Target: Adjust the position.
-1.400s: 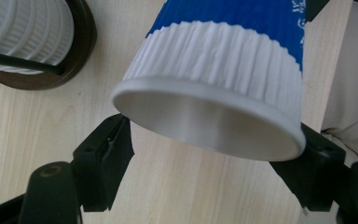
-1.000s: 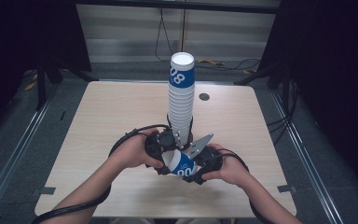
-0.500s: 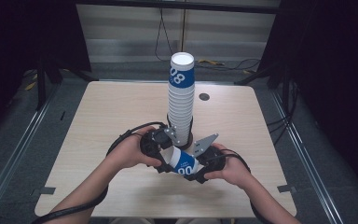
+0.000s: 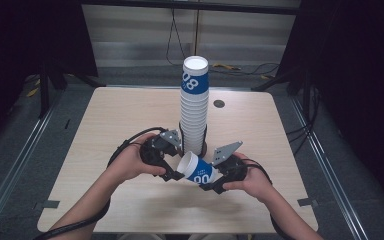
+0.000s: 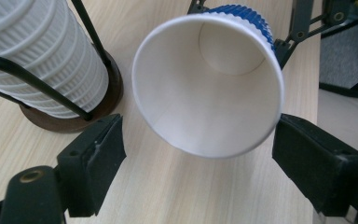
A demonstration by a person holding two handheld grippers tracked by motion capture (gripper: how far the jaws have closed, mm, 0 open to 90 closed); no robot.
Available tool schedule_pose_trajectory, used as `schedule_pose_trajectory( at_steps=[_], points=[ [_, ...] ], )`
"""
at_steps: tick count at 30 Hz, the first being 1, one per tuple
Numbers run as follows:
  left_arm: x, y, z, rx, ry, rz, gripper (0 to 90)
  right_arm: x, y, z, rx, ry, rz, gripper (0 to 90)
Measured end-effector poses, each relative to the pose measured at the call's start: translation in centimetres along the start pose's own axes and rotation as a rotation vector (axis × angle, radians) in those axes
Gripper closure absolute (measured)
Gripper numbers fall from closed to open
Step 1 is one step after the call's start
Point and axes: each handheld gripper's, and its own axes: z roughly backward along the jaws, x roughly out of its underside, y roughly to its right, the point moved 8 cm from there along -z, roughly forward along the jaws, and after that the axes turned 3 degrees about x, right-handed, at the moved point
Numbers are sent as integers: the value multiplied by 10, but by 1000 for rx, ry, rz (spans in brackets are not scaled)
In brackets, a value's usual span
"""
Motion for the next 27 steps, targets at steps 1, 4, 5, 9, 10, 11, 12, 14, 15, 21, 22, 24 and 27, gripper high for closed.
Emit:
schedule_pose_trajectory(
  at_steps=[1,4,5,9,10,11,12,14,15,21,22,24,27],
  points=[
    [0,0,0,2,13,12,167,0,0,0,-3,7,-1,311],
    [1,0,0,10,28,-3,166,1,1,1,-3,13,-6,311],
    [2,0,-2,8,32,10,167,0,1,1,-5,23,-10,311],
    [3,-1,-4,15,52,2,166,-1,1,3,-5,35,-12,311],
    [3,-1,-4,19,58,5,165,-2,0,3,-7,37,-10,311],
    [2,-1,-5,21,75,8,163,-2,0,3,-11,47,-10,311],
    [1,-1,-5,21,92,9,163,-2,0,4,-13,50,-12,311],
    [0,-2,-6,22,98,13,160,-2,0,4,-17,54,-13,311],
    [0,-2,-6,26,102,8,158,-2,-1,4,-20,56,-15,310],
    [-4,0,-8,39,109,0,160,-4,-1,4,-24,63,-6,311],
    [-4,0,-8,42,104,-3,158,-4,-2,4,-24,64,-4,310],
    [-5,1,-8,45,112,-2,156,-5,-2,4,-25,69,5,311],
    [-6,1,-9,42,115,-6,156,-5,-2,4,-25,68,10,311]
  ],
)
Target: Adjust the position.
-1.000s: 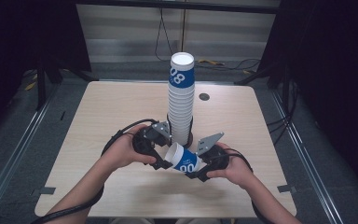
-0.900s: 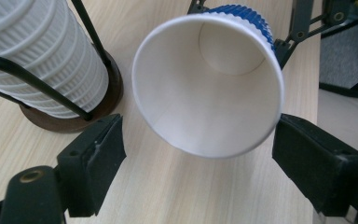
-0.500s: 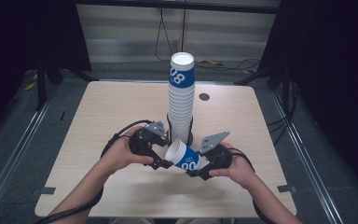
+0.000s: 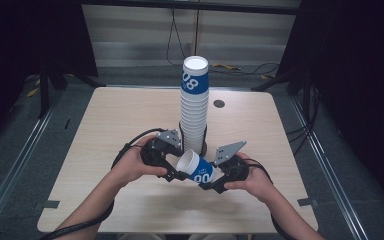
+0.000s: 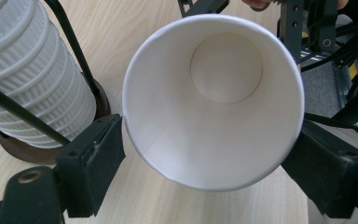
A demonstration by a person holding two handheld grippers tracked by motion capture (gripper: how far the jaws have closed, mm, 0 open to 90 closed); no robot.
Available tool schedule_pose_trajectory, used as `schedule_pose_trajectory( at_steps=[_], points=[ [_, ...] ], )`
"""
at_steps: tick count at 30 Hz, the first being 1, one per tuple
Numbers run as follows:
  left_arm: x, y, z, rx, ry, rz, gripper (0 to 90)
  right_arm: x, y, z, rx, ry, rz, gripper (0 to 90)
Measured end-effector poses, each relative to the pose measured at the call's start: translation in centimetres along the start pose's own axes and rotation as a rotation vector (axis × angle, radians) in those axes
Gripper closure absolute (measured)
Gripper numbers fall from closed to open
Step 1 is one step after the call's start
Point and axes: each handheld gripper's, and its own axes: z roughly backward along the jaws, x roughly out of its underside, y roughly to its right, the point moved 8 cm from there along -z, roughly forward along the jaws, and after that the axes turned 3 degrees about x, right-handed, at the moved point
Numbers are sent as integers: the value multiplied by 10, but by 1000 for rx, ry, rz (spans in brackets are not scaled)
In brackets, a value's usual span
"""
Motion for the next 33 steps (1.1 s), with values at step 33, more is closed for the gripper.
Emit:
schedule_pose_trajectory(
  at_steps=[33],
  points=[
    [-2,0,-2,17,15,12,154,-4,-1,0,5,9,19,310]
  ],
)
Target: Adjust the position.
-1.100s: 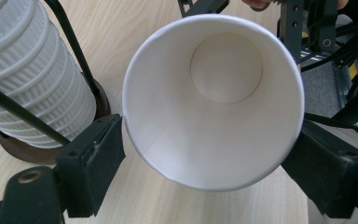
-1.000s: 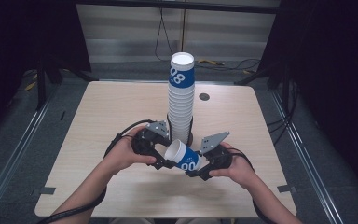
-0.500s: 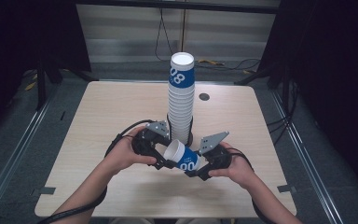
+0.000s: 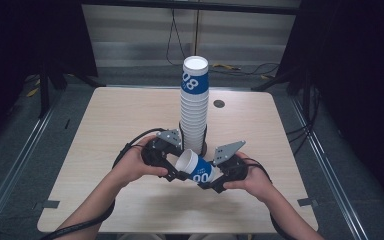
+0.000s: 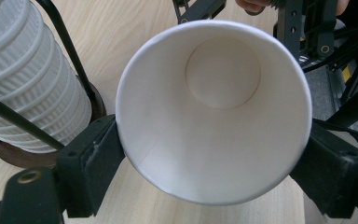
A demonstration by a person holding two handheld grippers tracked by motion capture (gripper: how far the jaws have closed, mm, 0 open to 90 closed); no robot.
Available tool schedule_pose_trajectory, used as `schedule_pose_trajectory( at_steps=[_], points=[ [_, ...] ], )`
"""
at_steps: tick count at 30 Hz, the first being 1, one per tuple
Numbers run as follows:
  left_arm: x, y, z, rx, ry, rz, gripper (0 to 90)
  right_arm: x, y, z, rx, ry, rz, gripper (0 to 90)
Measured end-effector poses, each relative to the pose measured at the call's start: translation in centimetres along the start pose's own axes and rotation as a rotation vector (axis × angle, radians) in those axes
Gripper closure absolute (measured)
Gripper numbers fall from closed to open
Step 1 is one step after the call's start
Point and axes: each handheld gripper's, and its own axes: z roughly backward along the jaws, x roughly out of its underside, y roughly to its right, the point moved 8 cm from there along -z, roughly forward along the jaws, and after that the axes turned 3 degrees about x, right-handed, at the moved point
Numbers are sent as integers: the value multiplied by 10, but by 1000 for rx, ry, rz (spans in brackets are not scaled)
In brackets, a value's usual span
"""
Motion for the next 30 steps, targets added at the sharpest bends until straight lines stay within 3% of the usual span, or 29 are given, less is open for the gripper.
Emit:
schedule_pose_trajectory(
  at_steps=[7,20,22,24,30],
  points=[
    [0,0,0,3,-1,7,155,0,1,0,8,-2,6,310],
    [-4,1,1,-6,-4,-9,155,0,2,-1,11,-8,9,309],
    [-4,1,1,-3,-10,-25,155,0,1,-2,8,-10,5,309],
    [-5,1,1,1,2,-9,155,1,1,-3,9,-13,11,308],
    [-4,1,2,-7,-17,-19,162,2,1,-5,12,-23,9,309]
  ],
)
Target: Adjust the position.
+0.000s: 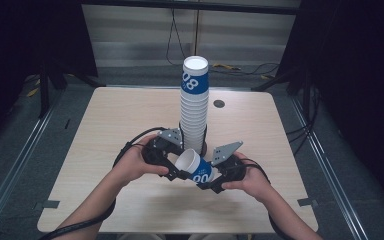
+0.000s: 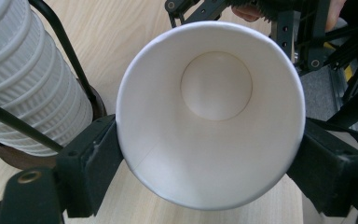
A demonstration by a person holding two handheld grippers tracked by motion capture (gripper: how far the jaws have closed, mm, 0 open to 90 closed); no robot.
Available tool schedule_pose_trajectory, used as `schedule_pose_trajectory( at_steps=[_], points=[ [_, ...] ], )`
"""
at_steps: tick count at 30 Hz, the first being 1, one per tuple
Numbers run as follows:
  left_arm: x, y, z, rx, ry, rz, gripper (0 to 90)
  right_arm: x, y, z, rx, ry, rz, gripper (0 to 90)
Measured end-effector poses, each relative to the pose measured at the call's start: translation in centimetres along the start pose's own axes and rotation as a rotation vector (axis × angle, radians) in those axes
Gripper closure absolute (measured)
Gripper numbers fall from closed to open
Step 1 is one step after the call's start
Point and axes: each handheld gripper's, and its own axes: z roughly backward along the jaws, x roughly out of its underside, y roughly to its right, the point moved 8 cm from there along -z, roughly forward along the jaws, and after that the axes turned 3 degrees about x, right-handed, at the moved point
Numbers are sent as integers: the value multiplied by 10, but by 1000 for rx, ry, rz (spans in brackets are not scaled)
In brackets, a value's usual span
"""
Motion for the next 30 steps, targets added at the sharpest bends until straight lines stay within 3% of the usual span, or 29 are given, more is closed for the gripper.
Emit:
schedule_pose_trajectory(
  at_steps=[22,30],
  points=[
    [-3,2,7,-33,-75,-12,226,-3,-3,-8,-5,30,-39,298],
    [3,1,13,-68,-120,8,228,-1,-1,-8,13,36,-104,160]
  ],
)
